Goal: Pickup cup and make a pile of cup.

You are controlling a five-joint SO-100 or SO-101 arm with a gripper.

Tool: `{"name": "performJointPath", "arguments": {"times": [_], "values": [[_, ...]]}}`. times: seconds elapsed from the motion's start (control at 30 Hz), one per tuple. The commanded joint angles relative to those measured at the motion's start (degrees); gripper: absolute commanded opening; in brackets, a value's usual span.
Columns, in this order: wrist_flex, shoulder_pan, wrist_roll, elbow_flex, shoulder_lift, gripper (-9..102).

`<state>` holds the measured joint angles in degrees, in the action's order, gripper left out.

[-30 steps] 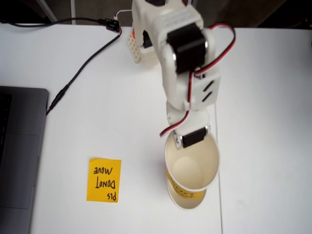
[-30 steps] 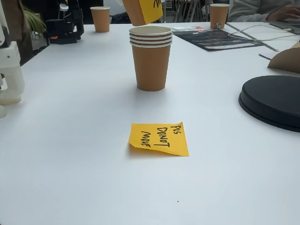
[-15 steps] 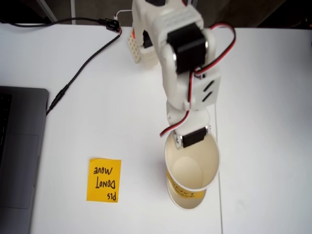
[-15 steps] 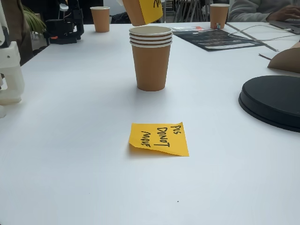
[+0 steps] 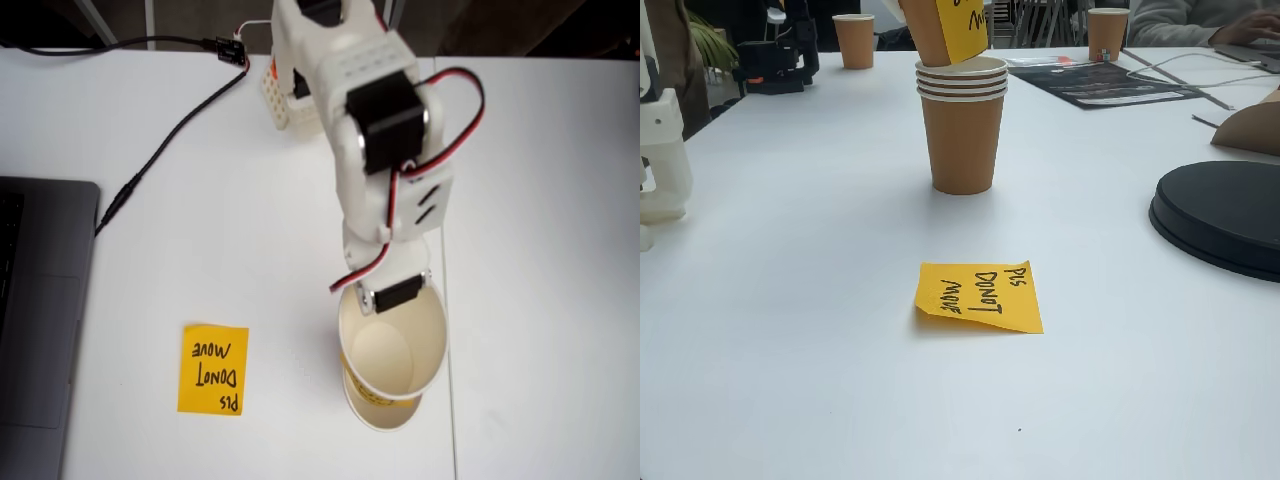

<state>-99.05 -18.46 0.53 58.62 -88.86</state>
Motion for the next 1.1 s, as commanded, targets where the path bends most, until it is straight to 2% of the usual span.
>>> {"name": "performJointPath", "arguments": {"times": [0.0,0.4,0.8,1.07], "values": [[0.1,-0.4,0.3,-1.3,-0.4,-7],[0.1,-1.6,0.4,-1.3,1.8,-5],[-0.5,-4.0,0.4,-1.3,3.3,15],[-0.5,-4.0,0.4,-1.3,3.4,21]]}}
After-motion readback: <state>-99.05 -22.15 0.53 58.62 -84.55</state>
